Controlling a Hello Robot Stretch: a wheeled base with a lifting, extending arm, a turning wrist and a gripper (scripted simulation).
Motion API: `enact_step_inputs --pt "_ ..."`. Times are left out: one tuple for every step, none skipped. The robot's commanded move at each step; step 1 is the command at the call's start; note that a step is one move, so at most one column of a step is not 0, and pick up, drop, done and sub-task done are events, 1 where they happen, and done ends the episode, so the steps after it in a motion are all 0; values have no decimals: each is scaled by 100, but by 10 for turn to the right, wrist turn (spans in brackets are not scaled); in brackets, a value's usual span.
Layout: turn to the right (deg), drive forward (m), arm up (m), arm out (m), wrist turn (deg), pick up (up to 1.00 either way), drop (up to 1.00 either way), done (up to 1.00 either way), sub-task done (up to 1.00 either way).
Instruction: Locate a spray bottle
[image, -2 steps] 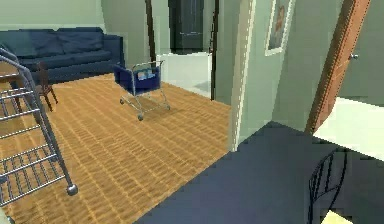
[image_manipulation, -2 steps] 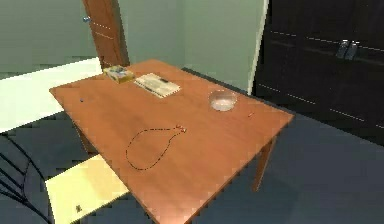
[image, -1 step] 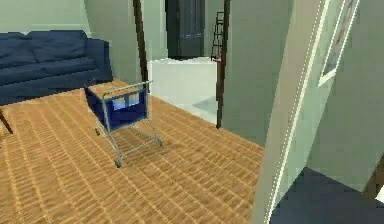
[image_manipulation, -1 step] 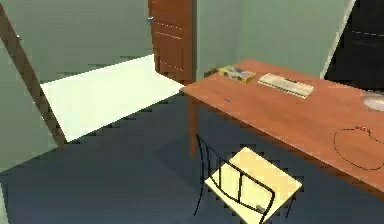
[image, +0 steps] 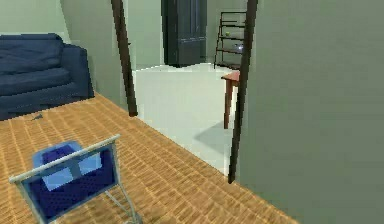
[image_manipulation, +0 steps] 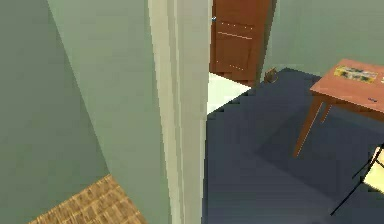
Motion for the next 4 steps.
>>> enact_step_inputs --pt "-30 0 0 0 0 0 0 0 0" --pt "0 100 0 0 0 0 0 0 0" --pt "0 65 0 0 0 0 0 0 0" --pt "120 0 0 0 0 0 0 0 0"
